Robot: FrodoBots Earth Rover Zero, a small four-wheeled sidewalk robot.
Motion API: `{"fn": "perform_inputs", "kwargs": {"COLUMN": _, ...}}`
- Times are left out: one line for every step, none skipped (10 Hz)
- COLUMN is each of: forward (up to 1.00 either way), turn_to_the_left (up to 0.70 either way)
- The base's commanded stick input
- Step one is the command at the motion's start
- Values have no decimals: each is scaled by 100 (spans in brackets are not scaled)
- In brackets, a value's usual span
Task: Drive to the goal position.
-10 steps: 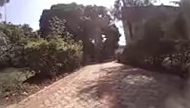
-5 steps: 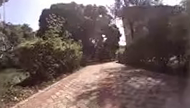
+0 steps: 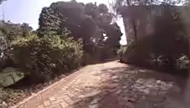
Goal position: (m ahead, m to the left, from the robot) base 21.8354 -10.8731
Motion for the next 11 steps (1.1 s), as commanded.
{"fn": "perform_inputs", "kwargs": {"forward": 70, "turn_to_the_left": 0}}
{"fn": "perform_inputs", "kwargs": {"forward": 70, "turn_to_the_left": 0}}
{"fn": "perform_inputs", "kwargs": {"forward": 70, "turn_to_the_left": 0}}
{"fn": "perform_inputs", "kwargs": {"forward": 70, "turn_to_the_left": 0}}
{"fn": "perform_inputs", "kwargs": {"forward": 70, "turn_to_the_left": 0}}
{"fn": "perform_inputs", "kwargs": {"forward": 70, "turn_to_the_left": 0}}
{"fn": "perform_inputs", "kwargs": {"forward": 70, "turn_to_the_left": 0}}
{"fn": "perform_inputs", "kwargs": {"forward": 70, "turn_to_the_left": 0}}
{"fn": "perform_inputs", "kwargs": {"forward": 70, "turn_to_the_left": 0}}
{"fn": "perform_inputs", "kwargs": {"forward": 70, "turn_to_the_left": 0}}
{"fn": "perform_inputs", "kwargs": {"forward": 70, "turn_to_the_left": 0}}
